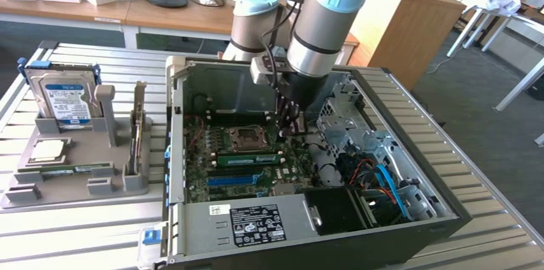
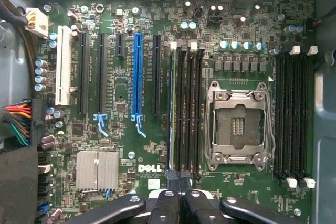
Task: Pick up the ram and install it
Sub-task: 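Press down the ram until it locks into place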
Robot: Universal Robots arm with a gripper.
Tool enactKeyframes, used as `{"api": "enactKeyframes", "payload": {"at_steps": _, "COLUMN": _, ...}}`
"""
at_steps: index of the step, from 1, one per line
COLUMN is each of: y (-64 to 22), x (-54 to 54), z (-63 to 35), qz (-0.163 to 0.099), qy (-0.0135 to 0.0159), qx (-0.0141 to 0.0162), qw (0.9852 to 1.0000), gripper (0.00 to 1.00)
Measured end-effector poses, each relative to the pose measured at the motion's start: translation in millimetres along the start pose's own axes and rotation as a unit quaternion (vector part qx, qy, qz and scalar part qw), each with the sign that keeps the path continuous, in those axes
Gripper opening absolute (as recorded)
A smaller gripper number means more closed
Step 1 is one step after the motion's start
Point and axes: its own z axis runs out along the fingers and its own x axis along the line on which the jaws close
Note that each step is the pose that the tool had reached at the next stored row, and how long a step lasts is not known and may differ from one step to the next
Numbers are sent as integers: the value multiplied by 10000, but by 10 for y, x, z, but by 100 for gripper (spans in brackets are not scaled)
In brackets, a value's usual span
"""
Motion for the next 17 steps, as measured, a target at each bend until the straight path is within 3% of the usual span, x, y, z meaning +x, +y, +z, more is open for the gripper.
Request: {"api": "enactKeyframes", "payload": {"at_steps": 17, "y": -3, "x": 3, "z": 145, "qz": 0, "qy": 0, "qx": 0, "qw": 10000, "gripper": 10}}
